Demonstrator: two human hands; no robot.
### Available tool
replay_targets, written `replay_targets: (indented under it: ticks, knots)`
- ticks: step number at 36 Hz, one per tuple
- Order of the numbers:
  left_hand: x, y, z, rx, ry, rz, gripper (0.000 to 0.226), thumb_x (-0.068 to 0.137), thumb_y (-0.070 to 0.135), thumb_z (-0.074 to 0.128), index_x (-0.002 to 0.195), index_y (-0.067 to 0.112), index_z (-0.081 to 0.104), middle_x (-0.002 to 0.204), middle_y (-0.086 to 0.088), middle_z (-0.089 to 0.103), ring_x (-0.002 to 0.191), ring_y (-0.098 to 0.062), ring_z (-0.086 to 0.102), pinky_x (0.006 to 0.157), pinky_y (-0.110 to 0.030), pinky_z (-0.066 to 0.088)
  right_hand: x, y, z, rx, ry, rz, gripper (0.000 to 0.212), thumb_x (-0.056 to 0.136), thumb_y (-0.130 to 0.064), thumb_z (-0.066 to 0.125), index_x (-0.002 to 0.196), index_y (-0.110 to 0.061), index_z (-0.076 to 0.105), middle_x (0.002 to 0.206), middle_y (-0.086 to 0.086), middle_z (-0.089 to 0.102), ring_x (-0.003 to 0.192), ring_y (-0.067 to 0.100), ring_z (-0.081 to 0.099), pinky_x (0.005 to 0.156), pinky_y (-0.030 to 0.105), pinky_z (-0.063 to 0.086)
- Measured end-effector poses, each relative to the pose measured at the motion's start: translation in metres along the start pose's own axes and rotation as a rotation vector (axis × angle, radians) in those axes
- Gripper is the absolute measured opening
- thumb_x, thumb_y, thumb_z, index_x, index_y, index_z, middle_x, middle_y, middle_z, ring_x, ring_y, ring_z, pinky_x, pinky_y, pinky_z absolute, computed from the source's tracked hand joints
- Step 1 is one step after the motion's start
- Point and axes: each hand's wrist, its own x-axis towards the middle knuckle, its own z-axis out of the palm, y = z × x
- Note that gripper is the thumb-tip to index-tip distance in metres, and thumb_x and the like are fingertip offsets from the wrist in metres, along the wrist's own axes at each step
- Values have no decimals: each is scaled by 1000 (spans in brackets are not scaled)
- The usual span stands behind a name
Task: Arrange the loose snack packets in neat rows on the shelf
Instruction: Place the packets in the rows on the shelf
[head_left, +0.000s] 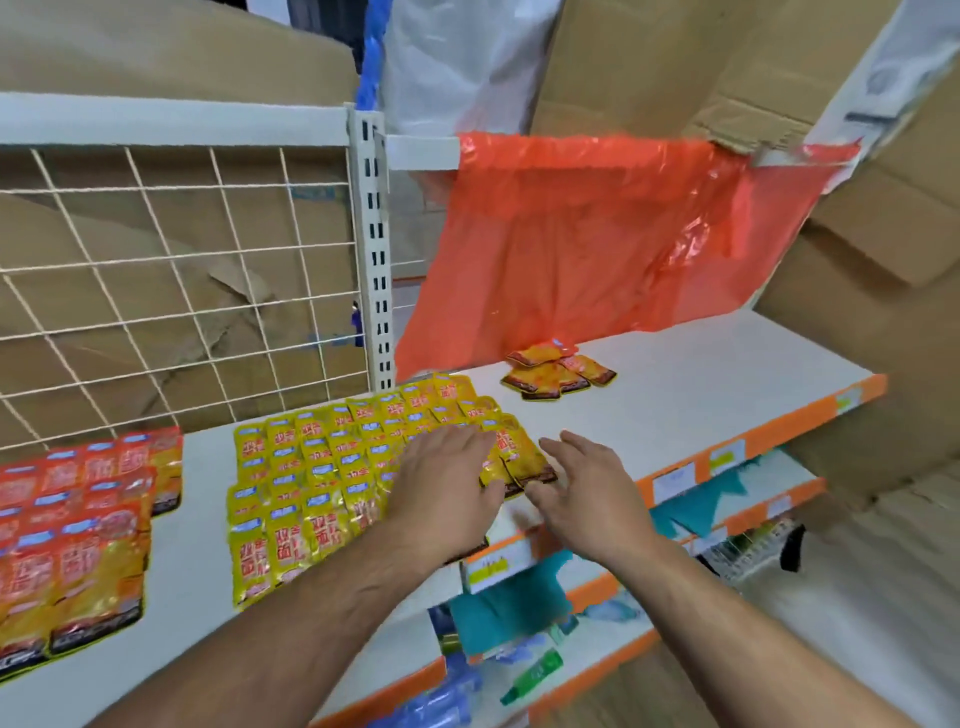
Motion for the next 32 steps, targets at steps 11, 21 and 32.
replay_targets:
  ticks: [11, 21, 32]
  knots:
    - [91, 9, 34, 4, -36, 82, 59, 91, 46, 53, 145, 25, 43, 146, 3, 47, 138, -18, 36, 116, -33, 19, 69, 47, -14, 8, 32, 78, 56, 93, -46, 57, 144, -26, 49, 153, -1, 41, 142, 18, 32, 111, 28, 29]
    - [158, 36, 78, 56, -73, -35, 58, 91, 47, 53, 143, 23, 43, 145, 3, 47, 134, -18, 39, 113, -30, 24, 145, 119, -16, 35, -4, -8, 43, 88, -46, 58, 124, -22, 61, 127, 0, 61, 120, 26, 53, 93, 36, 47]
    - [220, 60, 132, 122, -180, -348, 87, 79, 51, 54, 152, 18, 20, 160, -3, 21, 149, -22, 13, 116, -45, 24, 227, 188, -13, -91, -184, -265, 51, 88, -50, 57, 130, -23, 50, 142, -1, 47, 130, 24, 41, 98, 38, 45]
